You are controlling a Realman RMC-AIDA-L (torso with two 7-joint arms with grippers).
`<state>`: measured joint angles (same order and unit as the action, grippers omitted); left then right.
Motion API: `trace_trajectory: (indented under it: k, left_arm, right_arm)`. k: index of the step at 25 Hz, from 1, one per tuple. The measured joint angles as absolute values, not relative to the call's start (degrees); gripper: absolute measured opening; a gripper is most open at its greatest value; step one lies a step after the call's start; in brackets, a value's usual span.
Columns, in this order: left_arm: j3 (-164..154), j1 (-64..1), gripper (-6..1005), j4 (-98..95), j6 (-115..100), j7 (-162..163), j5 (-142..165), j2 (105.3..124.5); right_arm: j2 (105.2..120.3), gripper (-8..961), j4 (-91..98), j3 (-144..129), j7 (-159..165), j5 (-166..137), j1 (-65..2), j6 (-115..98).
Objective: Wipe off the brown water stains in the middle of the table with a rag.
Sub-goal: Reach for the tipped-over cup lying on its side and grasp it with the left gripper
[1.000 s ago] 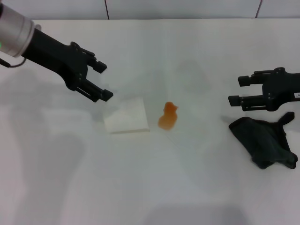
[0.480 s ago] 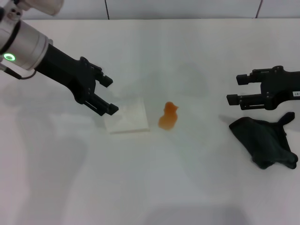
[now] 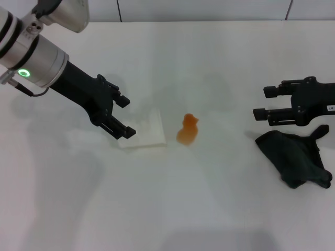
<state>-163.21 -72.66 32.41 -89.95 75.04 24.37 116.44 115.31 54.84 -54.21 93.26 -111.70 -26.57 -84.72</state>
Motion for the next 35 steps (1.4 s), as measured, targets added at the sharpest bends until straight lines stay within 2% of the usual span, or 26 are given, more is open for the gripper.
trace_trajectory:
  k: [8,15,35]
  left_arm:
    - [-163.21,-72.55,887,32.38,-88.19,75.13,24.41,116.65]
    - [-163.21,-72.93,886,32.29,-86.49,74.96,25.15,118.06]
    - [-163.22,-73.04,885,29.52,-82.62,75.32,26.79,118.28]
  right_arm:
    - [115.31,708,54.87,-54.23,93.25,-111.65,-26.60,-84.73]
    - [115.31,708,54.93,-54.23,93.25,-111.61,-26.66,-84.65]
    - [115.22,707,55.11,-54.22,93.25,-111.62,-26.63,-84.68]
